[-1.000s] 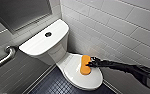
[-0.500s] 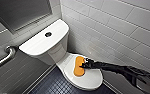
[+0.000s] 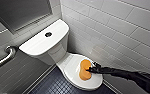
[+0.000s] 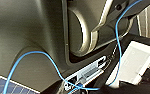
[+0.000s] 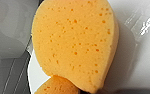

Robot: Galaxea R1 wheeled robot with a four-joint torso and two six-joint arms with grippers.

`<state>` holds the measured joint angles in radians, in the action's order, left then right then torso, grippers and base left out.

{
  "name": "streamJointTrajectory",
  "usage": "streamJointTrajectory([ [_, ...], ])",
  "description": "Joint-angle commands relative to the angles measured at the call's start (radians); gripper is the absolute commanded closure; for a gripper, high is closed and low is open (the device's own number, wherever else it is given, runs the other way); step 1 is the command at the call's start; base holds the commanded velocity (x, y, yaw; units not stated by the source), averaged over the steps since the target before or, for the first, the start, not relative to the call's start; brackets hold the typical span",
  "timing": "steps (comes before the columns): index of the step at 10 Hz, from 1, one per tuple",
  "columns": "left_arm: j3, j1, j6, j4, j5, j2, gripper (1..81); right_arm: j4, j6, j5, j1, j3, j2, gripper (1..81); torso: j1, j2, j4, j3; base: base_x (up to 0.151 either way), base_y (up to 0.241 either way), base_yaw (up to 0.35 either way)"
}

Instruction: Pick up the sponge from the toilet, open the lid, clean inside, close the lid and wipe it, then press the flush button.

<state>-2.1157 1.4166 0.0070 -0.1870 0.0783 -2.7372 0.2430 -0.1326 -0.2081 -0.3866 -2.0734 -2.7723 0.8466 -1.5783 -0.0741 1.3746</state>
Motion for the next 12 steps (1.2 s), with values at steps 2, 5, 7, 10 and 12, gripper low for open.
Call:
streamJointTrajectory([
  [2,0.02,0.031,0.008,-0.005,0.092,0.005,1.0,-0.004,-0.009,-0.034,-0.056,0.15,0.246,81.1,0.0,0.0,0.0,0.0,0.0,0.0,0.0],
  [5,0.023,0.031,0.008,-0.005,0.092,0.003,1.0,0.004,-0.009,0.027,-0.153,0.261,0.421,81.1,0.0,0.0,0.0,0.0,0.0,0.0,0.0],
  [7,0.025,0.029,0.008,-0.006,0.092,0.005,1.0,0.009,-0.01,0.071,-0.219,0.361,0.555,81.1,0.0,0.0,0.0,0.0,0.0,0.0,0.0],
  [10,0.026,0.026,0.01,-0.006,0.092,0.003,1.0,0.001,-0.009,0.147,-0.357,0.485,0.702,81.1,0.0,0.0,0.0,0.0,0.0,0.0,0.0],
  [12,0.034,0.017,0.01,-0.008,0.094,0.003,1.0,-0.005,-0.006,0.156,-0.343,0.637,0.816,81.1,0.0,0.0,0.0,0.0,0.0,0.0,0.0],
])
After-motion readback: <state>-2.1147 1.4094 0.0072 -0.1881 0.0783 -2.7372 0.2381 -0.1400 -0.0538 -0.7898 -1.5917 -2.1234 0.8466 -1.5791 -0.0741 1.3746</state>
